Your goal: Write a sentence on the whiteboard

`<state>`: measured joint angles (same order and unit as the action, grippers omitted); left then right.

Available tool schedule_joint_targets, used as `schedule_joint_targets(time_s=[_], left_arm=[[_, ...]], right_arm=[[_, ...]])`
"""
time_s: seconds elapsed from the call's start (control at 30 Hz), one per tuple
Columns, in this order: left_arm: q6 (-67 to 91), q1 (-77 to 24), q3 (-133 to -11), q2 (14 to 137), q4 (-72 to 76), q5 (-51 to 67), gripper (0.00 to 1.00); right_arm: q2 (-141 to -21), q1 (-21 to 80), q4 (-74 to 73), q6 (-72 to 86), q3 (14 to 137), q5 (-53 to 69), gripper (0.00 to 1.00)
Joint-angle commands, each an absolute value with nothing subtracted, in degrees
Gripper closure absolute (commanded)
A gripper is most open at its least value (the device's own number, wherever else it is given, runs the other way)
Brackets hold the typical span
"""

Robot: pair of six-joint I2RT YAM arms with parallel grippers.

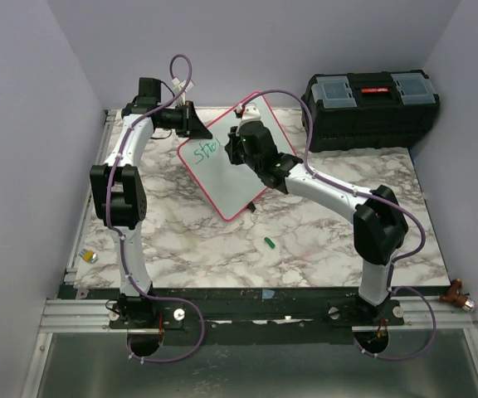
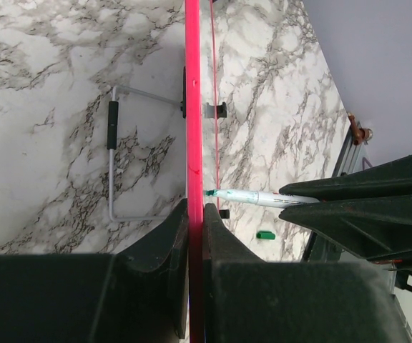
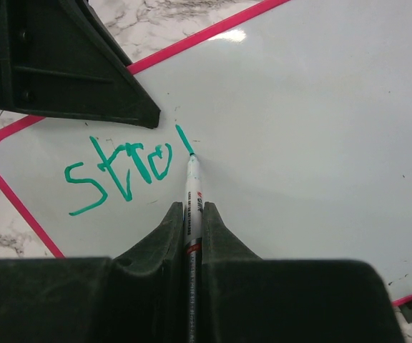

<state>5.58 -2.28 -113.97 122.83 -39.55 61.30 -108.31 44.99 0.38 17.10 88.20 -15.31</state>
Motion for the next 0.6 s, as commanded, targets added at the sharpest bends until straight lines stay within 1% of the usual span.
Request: schedule_joint_targets(time_s=[0.0, 0.57], left_arm=[[1.41, -3.91, -113.38, 122.17, -40.25, 63.02, 1.0], [1.49, -3.87, -113.51, 122.26, -40.34, 62.93, 1.0]], right_arm=[[-108.78, 44.82, -0.59, 17.58, 89.65, -13.68, 0.99], [-113.28, 44.64, -3.2, 16.05, 96.54, -16.01, 0.99]])
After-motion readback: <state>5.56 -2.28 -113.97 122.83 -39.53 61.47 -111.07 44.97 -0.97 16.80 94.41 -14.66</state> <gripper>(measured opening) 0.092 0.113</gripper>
